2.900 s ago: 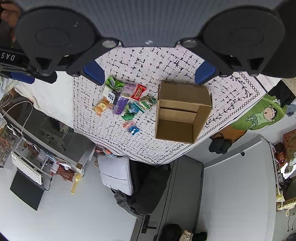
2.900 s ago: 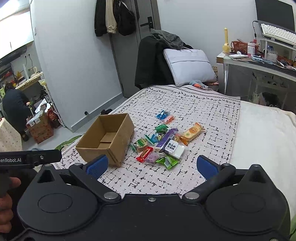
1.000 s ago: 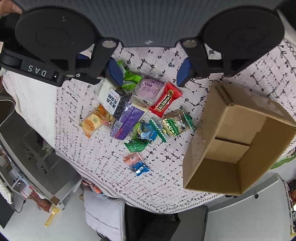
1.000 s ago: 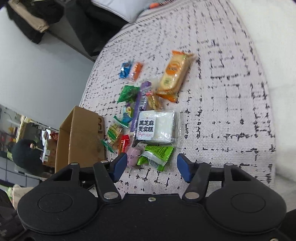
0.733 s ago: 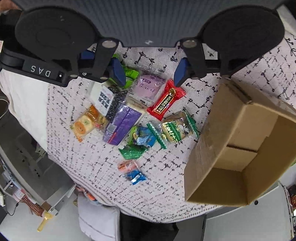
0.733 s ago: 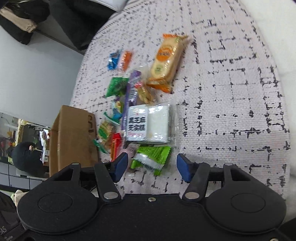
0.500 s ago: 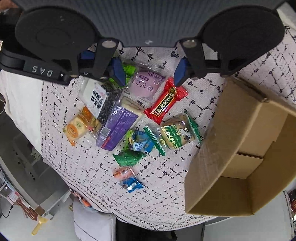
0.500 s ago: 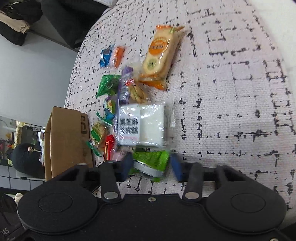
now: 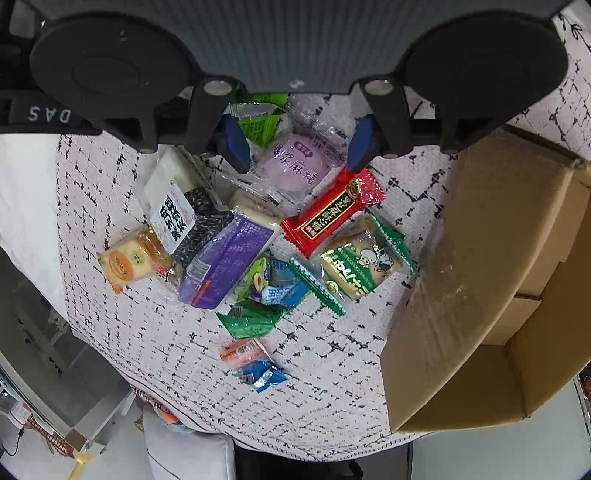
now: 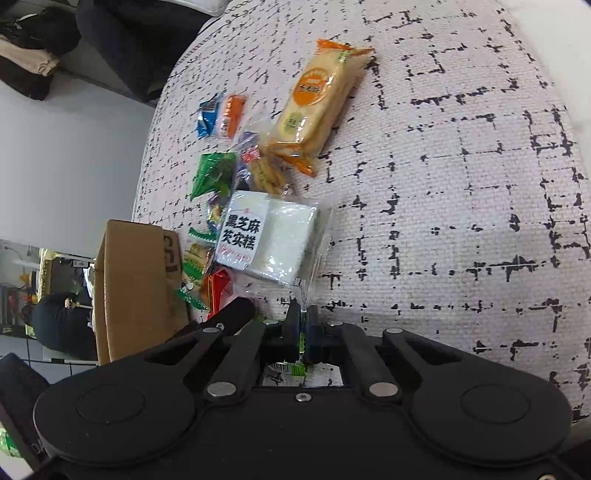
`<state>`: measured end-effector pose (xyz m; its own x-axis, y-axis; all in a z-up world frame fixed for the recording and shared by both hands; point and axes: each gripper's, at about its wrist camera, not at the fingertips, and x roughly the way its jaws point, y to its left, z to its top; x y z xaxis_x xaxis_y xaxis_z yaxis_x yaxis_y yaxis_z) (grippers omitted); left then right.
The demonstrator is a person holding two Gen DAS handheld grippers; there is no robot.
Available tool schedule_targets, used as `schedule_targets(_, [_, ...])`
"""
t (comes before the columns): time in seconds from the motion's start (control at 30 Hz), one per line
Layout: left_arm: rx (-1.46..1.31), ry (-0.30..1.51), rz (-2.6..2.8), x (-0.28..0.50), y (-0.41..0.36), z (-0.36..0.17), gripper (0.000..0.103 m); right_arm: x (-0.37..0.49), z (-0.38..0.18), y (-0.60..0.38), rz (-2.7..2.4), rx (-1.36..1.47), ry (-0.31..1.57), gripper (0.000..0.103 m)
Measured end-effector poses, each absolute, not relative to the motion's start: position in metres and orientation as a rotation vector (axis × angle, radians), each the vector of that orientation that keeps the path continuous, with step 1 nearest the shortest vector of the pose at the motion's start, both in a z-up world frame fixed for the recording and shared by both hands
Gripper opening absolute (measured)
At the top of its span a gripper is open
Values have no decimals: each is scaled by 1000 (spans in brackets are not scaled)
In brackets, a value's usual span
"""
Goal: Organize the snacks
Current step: 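Lower the left tool to the pink candy while the right tool approaches the green packet, then grasp the pink candy with the left tool while the right tool grasps the green packet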
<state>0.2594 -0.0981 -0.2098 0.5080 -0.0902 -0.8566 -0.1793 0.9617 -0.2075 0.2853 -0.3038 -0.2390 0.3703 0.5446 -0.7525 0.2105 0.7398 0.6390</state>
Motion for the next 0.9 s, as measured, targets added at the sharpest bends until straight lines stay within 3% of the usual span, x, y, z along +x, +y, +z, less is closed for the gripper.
schedule_targets(0.07, [-295,1034,51,258,-97,-209,49,285,-237,-300,253,741,1205,11])
schedule_targets(0.13, [-294,1030,47,256,-97,-206,44,285,-236,-298,259,735,1204,27])
schedule_targets(0.17, [-297,1029,46,255,-97,-204,43,285,-234,-298,256,727,1199,41])
schedule_targets(0.2, [-302,1028,44,254,-97,-202,42,285,-233,-297,255,718,1190,46])
schedule_targets(0.63, [-399,1014,81,223,-81,-186,37,290,-230,-274,282,602,1200,52])
schedule_targets(0.9, [-409,983,103,204,-76,-166,37,292,-227,-252,295,494,1186,61])
